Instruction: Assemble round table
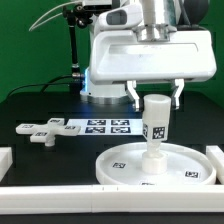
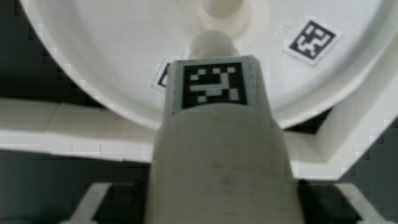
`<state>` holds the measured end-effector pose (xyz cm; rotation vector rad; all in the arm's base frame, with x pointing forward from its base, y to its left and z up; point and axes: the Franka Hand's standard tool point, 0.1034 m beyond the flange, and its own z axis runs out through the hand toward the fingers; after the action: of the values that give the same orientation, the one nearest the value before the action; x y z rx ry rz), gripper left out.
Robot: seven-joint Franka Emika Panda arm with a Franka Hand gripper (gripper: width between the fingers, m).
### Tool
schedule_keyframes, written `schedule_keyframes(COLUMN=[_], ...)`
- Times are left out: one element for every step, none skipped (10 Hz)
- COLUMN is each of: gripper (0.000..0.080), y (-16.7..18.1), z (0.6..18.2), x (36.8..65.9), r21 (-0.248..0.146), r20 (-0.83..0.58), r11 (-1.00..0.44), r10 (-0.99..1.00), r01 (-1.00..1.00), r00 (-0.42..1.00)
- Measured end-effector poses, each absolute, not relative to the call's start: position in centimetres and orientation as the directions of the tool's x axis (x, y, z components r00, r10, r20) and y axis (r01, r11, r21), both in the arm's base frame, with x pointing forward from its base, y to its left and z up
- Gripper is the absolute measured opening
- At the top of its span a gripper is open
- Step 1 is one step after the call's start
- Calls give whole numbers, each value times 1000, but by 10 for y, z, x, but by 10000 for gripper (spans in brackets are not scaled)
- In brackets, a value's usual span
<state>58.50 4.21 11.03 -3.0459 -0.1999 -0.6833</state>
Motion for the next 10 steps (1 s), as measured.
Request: schedule_keyframes(gripper=[410, 410, 410, 410, 410, 410, 410, 410, 410, 410], y=[42, 43, 44, 44, 45, 46, 46, 46, 46, 46], z=[110, 109, 108, 107, 105, 104, 102, 101, 98, 96], x=[585, 584, 583, 583, 581, 581, 580, 579, 578, 578], r21=[15, 15, 14, 14, 14, 14, 14, 13, 13, 13], r20=[426, 424, 422, 420, 418, 416, 413, 411, 407, 404], r11=[-992, -992, -991, -991, -991, -991, -991, -991, -991, -991], r10=[122, 123, 124, 124, 126, 128, 128, 128, 129, 129], r01=[128, 129, 130, 131, 133, 135, 135, 135, 135, 136], r00=[897, 897, 898, 899, 900, 900, 902, 903, 904, 906])
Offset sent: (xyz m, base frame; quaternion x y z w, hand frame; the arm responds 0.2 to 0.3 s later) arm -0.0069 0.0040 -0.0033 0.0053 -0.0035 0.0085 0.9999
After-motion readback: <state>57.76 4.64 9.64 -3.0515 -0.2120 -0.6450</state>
